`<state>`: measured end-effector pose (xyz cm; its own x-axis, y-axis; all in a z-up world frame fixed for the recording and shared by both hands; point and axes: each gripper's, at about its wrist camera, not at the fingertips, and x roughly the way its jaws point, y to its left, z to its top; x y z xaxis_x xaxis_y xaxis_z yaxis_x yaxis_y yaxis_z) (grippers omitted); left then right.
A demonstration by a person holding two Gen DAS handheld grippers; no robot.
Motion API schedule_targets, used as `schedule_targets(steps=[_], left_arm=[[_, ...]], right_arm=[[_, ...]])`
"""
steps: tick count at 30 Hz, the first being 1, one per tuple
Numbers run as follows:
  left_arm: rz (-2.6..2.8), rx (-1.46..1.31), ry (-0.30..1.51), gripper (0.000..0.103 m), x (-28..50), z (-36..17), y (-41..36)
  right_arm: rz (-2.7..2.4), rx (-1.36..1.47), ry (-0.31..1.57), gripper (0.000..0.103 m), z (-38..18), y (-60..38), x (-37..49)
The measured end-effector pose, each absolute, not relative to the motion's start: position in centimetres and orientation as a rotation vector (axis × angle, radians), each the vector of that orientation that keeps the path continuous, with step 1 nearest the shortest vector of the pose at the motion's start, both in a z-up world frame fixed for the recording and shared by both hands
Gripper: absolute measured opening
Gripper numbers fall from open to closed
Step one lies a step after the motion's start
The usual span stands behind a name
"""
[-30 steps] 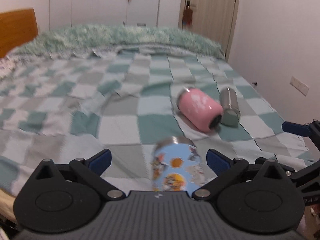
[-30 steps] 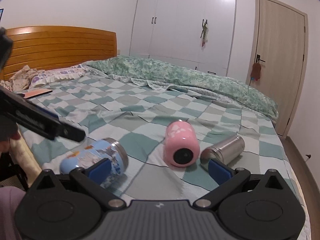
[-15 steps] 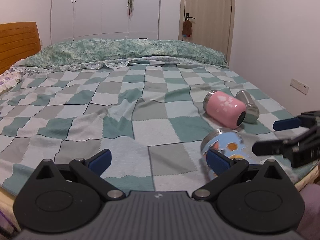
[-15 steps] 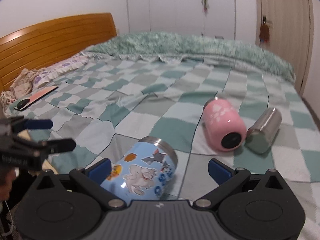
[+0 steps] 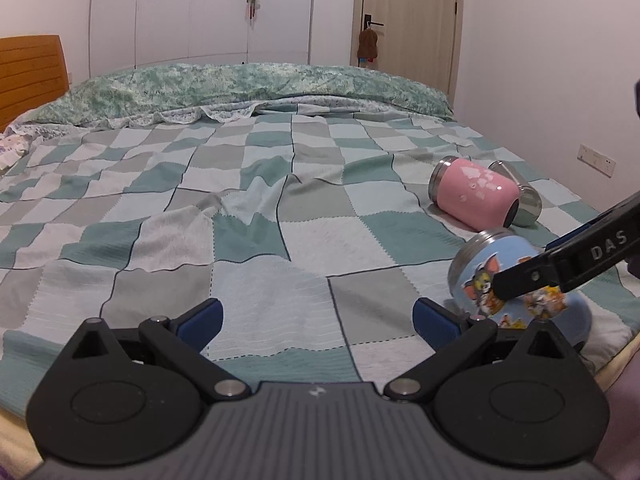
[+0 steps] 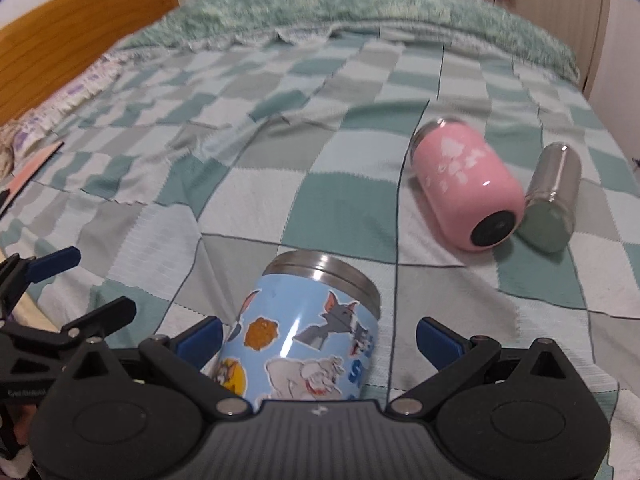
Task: Flip cup upright
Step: 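Grasp the blue tumbler with the right tool while the left tool withdraws, then rotate the blue tumbler upright with the right tool, rim up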
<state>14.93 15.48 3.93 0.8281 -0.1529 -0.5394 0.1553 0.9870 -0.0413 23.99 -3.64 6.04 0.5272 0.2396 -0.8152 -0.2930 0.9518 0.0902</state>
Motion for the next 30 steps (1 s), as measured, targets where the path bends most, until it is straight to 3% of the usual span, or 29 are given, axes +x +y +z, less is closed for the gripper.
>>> schedule_targets(steps=[8, 10, 12, 15, 23, 30], left_arm=[[-0.187, -0.004, 0.575, 0.103, 15.9, 3.2, 16.0], [-0.193, -0.005, 0.573, 0.103, 16.0, 3.2, 16.1], [-0.197, -0.004, 0.569, 0.103, 16.0, 3.2, 16.1], [-0.202, -0.004, 0.569, 0.103, 16.0, 3.2, 16.1], [-0.209, -0.009, 0.57, 0.103, 15.7, 3.3, 16.1], [-0.203, -0.011, 0.564, 0.103, 15.4, 3.6, 16.2]], right_arm=[[0.288, 0.001, 1.125, 0.103, 4.0, -2.6, 26.7], [0.268, 0.05, 1.168, 0.1, 3.5, -3.0, 27.2], [0.271, 0.099, 1.204, 0.088, 3.1, -3.2, 27.6], [0.268, 0.105, 1.217, 0.088, 3.1, -3.0, 27.8], [0.318, 0.123, 1.171, 0.087, 3.5, -3.8, 27.1], [0.408, 0.121, 0.988, 0.084, 5.2, -4.3, 24.8]])
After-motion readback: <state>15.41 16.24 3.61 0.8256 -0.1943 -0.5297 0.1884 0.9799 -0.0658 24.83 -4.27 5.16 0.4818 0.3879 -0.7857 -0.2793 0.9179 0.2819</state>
